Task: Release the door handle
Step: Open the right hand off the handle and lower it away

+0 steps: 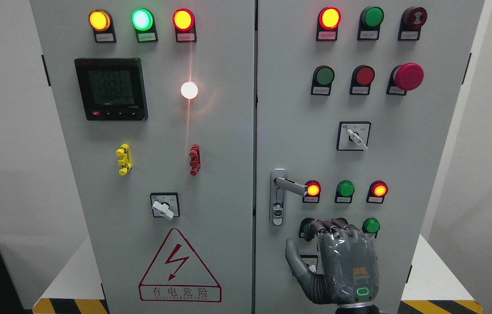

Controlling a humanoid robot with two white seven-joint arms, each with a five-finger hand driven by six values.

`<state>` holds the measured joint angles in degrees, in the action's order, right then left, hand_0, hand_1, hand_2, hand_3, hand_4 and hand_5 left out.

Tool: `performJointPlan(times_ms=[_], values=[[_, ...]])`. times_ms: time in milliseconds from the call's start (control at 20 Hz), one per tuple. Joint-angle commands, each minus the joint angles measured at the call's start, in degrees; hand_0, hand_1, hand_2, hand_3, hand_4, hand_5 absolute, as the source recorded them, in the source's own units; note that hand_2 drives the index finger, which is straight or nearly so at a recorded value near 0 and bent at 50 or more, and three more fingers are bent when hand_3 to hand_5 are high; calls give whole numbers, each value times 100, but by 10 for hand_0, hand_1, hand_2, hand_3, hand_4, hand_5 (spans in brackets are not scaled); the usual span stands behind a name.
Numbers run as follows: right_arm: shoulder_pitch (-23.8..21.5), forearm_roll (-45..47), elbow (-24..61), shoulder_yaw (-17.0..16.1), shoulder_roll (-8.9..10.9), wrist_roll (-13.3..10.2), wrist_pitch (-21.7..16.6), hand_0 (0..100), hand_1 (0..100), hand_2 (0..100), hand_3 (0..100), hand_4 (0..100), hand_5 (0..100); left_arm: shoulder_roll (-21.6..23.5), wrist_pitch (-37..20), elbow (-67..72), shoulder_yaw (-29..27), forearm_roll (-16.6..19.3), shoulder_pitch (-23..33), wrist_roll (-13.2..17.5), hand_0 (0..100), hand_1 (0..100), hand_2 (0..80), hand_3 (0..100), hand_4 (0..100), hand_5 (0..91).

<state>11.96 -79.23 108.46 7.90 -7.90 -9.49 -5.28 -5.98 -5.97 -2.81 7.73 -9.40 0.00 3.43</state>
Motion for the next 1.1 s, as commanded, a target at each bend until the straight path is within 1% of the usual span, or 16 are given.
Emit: performJointPlan(times_ms=[0, 50, 100, 150, 300, 401, 501, 551, 601, 701, 851, 1052], values=[[-335, 355, 422, -965, -1, 0, -701, 502, 247, 254, 365, 394, 356, 0, 0, 0, 0, 0, 44, 0, 120, 556, 0, 0, 0, 0], [-370, 451, 422, -1053, -1, -35, -816, 492, 244, 204, 300, 318, 294, 0, 0, 0, 0, 0, 44, 0, 120, 556, 0, 0, 0, 0], [-379, 583, 431, -1150, -1, -61, -930, 490, 243, 201, 290, 316, 286, 0, 9, 0, 0, 8, 53, 0, 120, 556, 0, 0, 0, 0], [-379, 723, 431, -1247, 8, -61, -1045, 481, 241, 175, 255, 282, 265, 0, 0, 0, 0, 0, 53, 0, 120, 556, 0, 0, 0, 0], [-379, 1119, 439, -1659, 17, -44, -1405, 468, 244, 149, 226, 243, 220, 0, 0, 0, 0, 0, 53, 0, 120, 556, 0, 0, 0, 0], [-370, 1400, 439, -1862, 17, -44, -1599, 467, 244, 127, 209, 228, 199, 0, 9, 0, 0, 0, 44, 0, 120, 556, 0, 0, 0, 0], [-370, 1655, 474, -2020, 17, -53, -1713, 466, 241, 45, 150, 169, 147, 0, 0, 0, 0, 0, 44, 0, 120, 556, 0, 0, 0, 0], [-370, 1787, 518, -2099, 8, -53, -1731, 466, 240, 34, 145, 165, 141, 0, 0, 0, 0, 0, 53, 0, 120, 556, 0, 0, 0, 0], [-379, 1910, 545, -2161, 17, -53, -1740, 465, 237, 0, 129, 156, 137, 0, 0, 0, 0, 0, 53, 0, 120, 556, 0, 0, 0, 0], [-405, 1964, 571, -2214, 17, -35, -1784, 462, 229, 0, 124, 150, 131, 0, 9, 0, 0, 0, 53, 0, 120, 556, 0, 0, 0, 0], [-440, 1990, 571, -2206, 26, -18, -1836, 459, 222, 0, 126, 144, 120, 0, 9, 0, 0, 0, 44, 0, 120, 556, 0, 0, 0, 0], [-441, 1999, 589, -2197, 8, -35, -2249, 460, 213, 0, 126, 137, 108, 0, 0, 0, 0, 0, 53, 0, 120, 556, 0, 0, 0, 0]])
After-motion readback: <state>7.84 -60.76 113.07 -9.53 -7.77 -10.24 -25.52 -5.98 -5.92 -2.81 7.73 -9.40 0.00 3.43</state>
